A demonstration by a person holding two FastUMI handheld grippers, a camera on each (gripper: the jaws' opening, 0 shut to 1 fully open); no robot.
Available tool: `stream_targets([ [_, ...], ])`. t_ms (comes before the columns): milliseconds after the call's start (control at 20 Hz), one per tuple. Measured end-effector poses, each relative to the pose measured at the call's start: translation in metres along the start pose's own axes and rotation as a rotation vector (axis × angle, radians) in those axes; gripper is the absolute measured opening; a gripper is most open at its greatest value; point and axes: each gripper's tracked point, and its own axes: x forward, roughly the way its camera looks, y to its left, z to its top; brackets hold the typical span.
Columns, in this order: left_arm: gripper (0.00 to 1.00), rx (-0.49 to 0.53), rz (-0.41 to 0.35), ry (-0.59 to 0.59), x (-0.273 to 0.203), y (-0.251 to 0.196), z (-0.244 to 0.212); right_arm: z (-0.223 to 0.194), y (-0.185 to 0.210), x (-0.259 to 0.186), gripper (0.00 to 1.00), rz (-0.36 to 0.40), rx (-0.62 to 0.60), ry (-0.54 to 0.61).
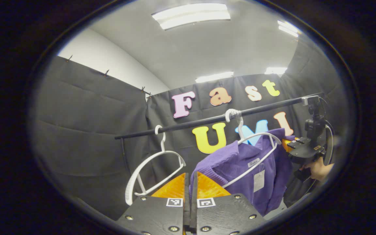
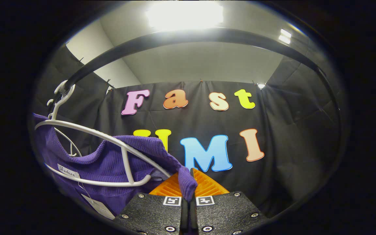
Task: Grasp the clothes on the hanger with both hands and then place them into the laundry hamper below.
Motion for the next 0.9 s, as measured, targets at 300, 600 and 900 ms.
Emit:
stream_targets([
  [300, 0.05, -0.055, -0.019, 0.062, 0.01, 0.013, -0.023, 0.004, -0.003, 0.012, 0.02, -0.014, 0.011, -0.005],
  [600, 0.54, -0.104, -0.136, 0.184, -0.009, -0.051, -0.078, -0.003, 0.001, 0.005, 0.02, -0.011, 0.011, 0.009],
  [900, 0.81, -0.02, -0.017, 0.288, 0.023, -0.04, -0.12, -0.007, 0.002, 0.0, 0.02, 0.0, -0.002, 0.017],
])
